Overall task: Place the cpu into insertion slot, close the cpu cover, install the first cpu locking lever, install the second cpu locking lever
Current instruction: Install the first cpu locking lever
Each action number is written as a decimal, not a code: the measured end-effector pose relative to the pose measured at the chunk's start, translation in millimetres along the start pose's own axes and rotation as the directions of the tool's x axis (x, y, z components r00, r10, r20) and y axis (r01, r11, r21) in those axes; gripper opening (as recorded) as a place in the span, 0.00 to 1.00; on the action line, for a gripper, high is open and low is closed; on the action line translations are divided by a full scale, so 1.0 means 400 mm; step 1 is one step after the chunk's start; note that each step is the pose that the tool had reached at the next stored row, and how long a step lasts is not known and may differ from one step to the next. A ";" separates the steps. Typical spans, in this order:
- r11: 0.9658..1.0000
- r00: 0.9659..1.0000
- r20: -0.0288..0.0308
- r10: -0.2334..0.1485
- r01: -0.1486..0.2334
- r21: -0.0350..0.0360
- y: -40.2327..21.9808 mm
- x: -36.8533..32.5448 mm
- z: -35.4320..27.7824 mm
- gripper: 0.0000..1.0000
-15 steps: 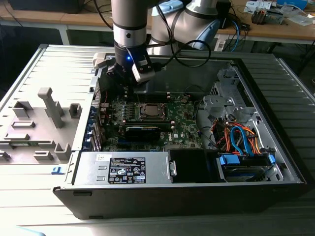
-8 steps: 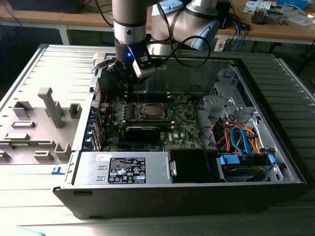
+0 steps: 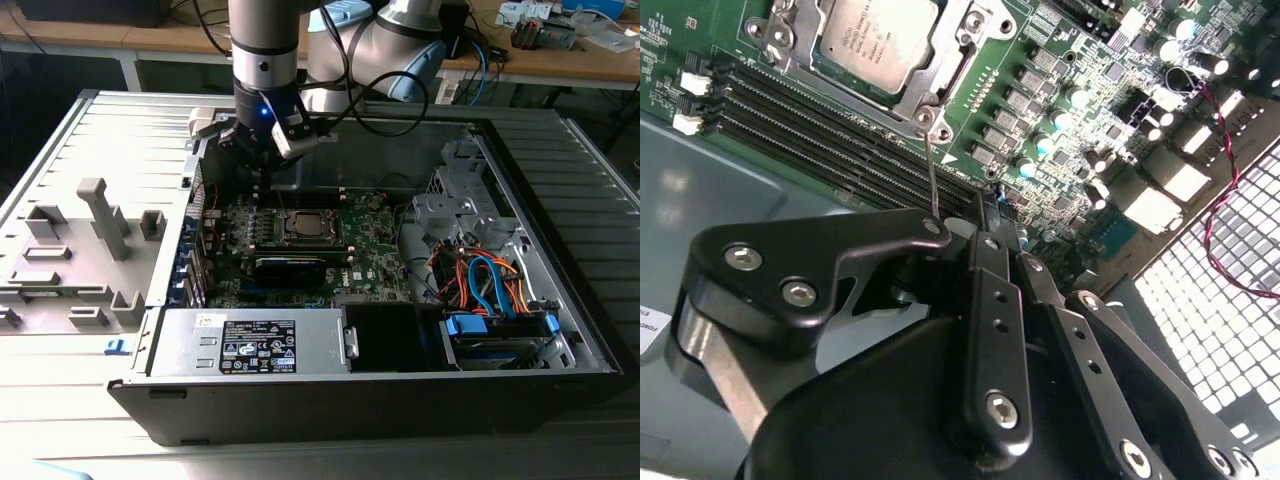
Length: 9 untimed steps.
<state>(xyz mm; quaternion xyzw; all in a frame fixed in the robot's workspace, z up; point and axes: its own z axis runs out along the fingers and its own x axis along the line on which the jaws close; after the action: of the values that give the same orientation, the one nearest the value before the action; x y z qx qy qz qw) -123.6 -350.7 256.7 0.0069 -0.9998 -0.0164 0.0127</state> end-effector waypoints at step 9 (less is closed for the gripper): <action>1.000 1.000 0.000 0.000 0.000 0.000 0.000 -0.005 0.000 0.11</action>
<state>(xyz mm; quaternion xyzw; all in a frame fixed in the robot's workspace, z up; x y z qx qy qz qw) -121.6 -350.7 256.6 0.0069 -0.9998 -0.0164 0.0127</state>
